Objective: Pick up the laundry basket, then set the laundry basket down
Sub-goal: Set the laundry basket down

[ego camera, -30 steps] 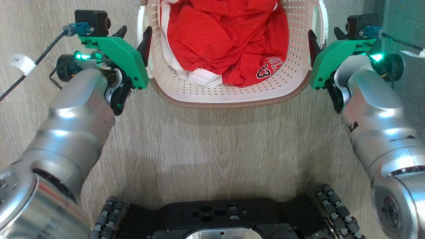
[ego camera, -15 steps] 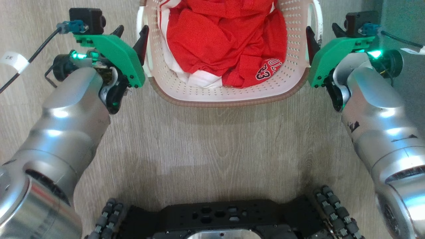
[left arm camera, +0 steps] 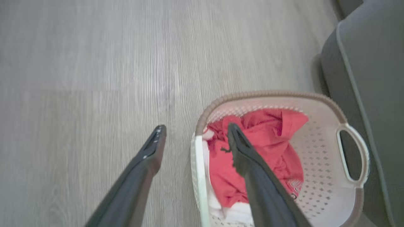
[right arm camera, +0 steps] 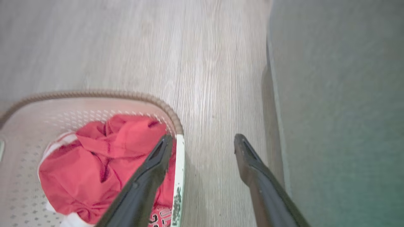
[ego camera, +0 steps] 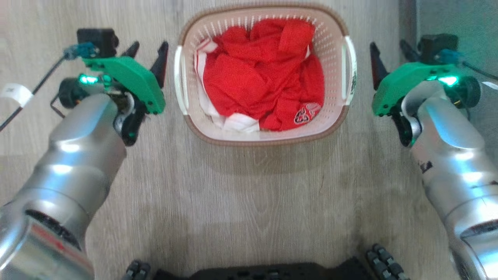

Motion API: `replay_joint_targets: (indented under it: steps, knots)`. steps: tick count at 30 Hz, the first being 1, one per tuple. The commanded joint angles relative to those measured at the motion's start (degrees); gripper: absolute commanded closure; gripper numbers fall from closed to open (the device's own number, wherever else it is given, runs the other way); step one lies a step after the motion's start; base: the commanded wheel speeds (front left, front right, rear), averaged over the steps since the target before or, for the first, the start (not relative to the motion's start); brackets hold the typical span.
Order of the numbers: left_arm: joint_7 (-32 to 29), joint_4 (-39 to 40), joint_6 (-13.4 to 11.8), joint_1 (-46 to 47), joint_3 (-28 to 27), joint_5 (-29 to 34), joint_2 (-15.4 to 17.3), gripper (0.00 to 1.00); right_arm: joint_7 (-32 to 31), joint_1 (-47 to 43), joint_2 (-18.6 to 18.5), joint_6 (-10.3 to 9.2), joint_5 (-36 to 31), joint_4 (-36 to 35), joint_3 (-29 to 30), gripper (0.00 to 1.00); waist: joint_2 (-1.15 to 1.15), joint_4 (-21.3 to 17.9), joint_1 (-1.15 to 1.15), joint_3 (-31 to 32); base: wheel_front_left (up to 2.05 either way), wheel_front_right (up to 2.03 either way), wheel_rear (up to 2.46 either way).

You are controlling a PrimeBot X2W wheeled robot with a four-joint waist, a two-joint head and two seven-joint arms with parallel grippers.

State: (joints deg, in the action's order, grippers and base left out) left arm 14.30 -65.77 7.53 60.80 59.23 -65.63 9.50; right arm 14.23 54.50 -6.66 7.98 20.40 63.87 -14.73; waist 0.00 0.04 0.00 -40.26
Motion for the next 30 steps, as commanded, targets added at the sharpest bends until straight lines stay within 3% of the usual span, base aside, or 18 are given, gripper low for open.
replay_joint_targets:
  steps: [1, 9, 17, 24, 30]
  knots:
    - [0.67, 1.60, -0.56, -0.16, -3.45, 1.79, 2.93, 0.00, 0.74, -3.23, -0.13, -0.49, 0.13, -3.18, 0.17, 0.00, 0.00, 0.23, 0.00, 3.38, 0.00, 0.00, 0.00]
    - [0.69, 15.53, -4.84, -9.02, -20.46, 16.51, 5.41, 0.00, 0.75, -12.02, -1.06, -0.49, -2.60, -16.75, 5.62, 0.00, 0.00, 0.81, 0.00, 10.82, 0.00, 0.00, 0.00]
    - [0.69, 32.47, -6.98, -22.48, -34.82, 31.33, 4.62, 0.00, 0.76, -20.20, 0.25, -0.49, -5.33, -29.45, 9.95, 0.00, 0.00, 1.00, 0.00, 17.33, 0.00, 0.00, 0.00]
    - [0.70, 42.99, -6.99, -32.03, -41.13, 39.65, 3.48, 0.00, 0.76, -26.91, 1.18, -0.49, -7.37, -37.66, 12.39, 0.00, 0.00, 1.16, 0.00, 22.22, 0.00, 0.00, 0.00]
    - [0.70, 47.88, -7.85, -37.82, -43.50, 42.40, 3.46, 0.00, 0.76, -31.48, 1.85, -0.49, -8.74, -41.58, 13.44, 0.00, 0.00, 1.04, 0.00, 25.32, 0.00, 0.00, 0.00]
